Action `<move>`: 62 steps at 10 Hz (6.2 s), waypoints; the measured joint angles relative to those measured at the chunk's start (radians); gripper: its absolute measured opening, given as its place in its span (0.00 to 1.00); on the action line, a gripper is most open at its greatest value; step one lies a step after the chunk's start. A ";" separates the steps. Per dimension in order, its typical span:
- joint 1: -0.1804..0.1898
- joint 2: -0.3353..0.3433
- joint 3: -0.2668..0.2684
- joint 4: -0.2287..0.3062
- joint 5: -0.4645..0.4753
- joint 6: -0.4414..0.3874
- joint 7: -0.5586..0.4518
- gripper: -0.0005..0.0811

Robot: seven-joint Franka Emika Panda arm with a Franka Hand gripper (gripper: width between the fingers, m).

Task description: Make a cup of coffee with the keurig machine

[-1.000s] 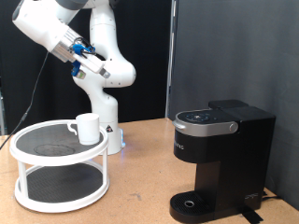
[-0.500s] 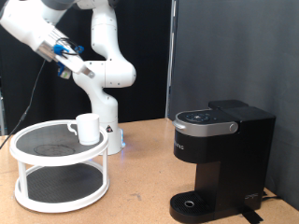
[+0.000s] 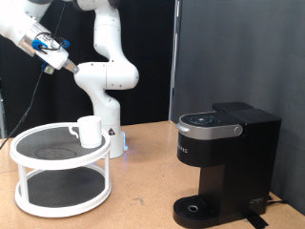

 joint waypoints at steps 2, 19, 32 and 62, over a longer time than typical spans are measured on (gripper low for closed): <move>-0.001 -0.001 -0.014 0.003 -0.016 -0.005 -0.016 0.01; -0.014 0.027 -0.032 -0.308 -0.079 0.471 -0.174 0.91; -0.004 0.092 -0.041 -0.338 -0.011 0.559 -0.226 0.65; 0.139 0.130 0.315 -0.315 0.458 0.770 0.097 0.01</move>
